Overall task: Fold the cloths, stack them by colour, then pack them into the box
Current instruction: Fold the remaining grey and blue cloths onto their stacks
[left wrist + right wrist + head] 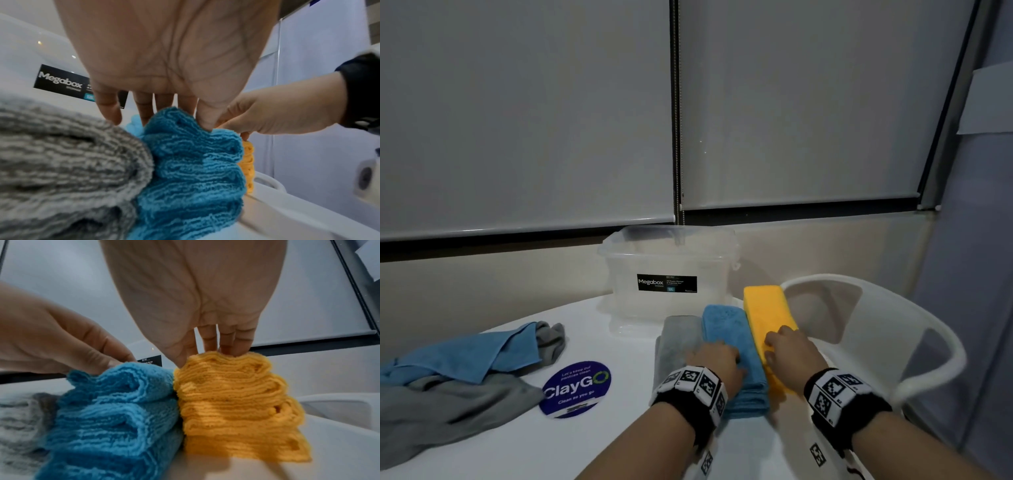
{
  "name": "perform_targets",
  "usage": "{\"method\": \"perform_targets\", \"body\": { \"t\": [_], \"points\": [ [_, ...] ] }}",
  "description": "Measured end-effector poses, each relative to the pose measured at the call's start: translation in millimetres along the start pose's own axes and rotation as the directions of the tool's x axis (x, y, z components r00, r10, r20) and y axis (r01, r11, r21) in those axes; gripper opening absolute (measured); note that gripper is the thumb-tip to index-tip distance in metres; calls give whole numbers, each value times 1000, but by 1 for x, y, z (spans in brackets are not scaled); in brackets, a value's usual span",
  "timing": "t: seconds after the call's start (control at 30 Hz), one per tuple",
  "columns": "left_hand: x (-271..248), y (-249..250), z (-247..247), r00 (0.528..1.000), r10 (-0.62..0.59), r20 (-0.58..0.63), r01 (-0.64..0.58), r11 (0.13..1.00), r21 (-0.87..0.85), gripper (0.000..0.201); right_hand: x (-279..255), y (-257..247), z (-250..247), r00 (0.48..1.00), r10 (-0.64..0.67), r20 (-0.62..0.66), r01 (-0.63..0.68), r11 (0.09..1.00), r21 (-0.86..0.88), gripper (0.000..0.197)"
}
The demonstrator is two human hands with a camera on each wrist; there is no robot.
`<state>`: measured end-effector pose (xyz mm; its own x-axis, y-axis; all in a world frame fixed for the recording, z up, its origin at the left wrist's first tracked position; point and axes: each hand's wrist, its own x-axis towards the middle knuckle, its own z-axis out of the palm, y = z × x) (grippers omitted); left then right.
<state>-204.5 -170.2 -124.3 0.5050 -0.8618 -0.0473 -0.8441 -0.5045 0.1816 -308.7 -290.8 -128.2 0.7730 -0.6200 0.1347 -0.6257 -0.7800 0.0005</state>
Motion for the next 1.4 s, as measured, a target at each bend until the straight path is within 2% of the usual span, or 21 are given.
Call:
{"method": "perform_targets", "body": {
  "t": [0.13,0.2,0.3,0.37,0.47,0.53,0.6,0.7,0.8,0.9,0.97,1.03,1.13,1.23,1.3,1.4],
  "points": [
    [-7,-7,-1,998,48,28,-46,995,-84,39,-3,0,2,999,-34,33,34,999,-9,28],
    [-17,-12,-4,997,73,0,-73,988,-139,38,-5,-4,-5,998,-23,51,26,998,-55,27],
    [-33,-27,-11,989,90,-121,-111,978,-179,32,-9,-28,-24,996,-61,-72,52,992,-113,23],
    [-46,-45,-17,979,49,-198,-86,979,-184,28,-10,-59,-35,970,-160,-185,159,987,-20,20],
    [-69,-86,-26,969,-19,-248,-18,989,-146,25,-10,-117,-40,886,-343,-311,390,915,101,17],
    [-85,-123,-29,964,-81,-253,50,991,-126,24,-13,-164,-38,846,-421,-327,491,854,171,18],
    [-102,-163,-30,952,-167,-258,142,983,-115,24,-18,-207,-29,826,-480,-295,550,800,240,24],
    [-124,-227,-23,925,-318,-206,309,948,-78,27,-20,-266,-9,831,-540,-136,549,755,358,23],
    [-147,-284,-11,883,-454,-122,456,890,-6,28,-14,-316,21,798,-593,106,501,752,428,27],
    [-167,-326,-3,849,-516,-110,517,856,-22,40,-10,-354,44,778,-587,223,472,781,410,39],
    [-174,-348,-1,829,-549,-105,548,836,-41,44,-5,-370,53,780,-567,265,471,810,350,43],
    [-179,-363,-1,813,-582,-34,581,813,-27,46,-2,-378,54,761,-568,313,505,822,264,40],
    [-183,-373,-3,797,-605,3,604,796,53,33,2,-381,48,745,-576,337,584,807,88,41],
    [-186,-373,-4,805,-593,10,591,804,60,26,3,-384,42,719,-603,345,640,768,10,40],
    [-189,-373,-7,832,-554,0,554,831,52,18,2,-385,42,712,-583,391,642,767,-26,37],
    [-198,-371,-16,869,-495,-10,491,859,143,27,-4,-377,33,713,-576,400,639,768,-34,33]
  ]
}}
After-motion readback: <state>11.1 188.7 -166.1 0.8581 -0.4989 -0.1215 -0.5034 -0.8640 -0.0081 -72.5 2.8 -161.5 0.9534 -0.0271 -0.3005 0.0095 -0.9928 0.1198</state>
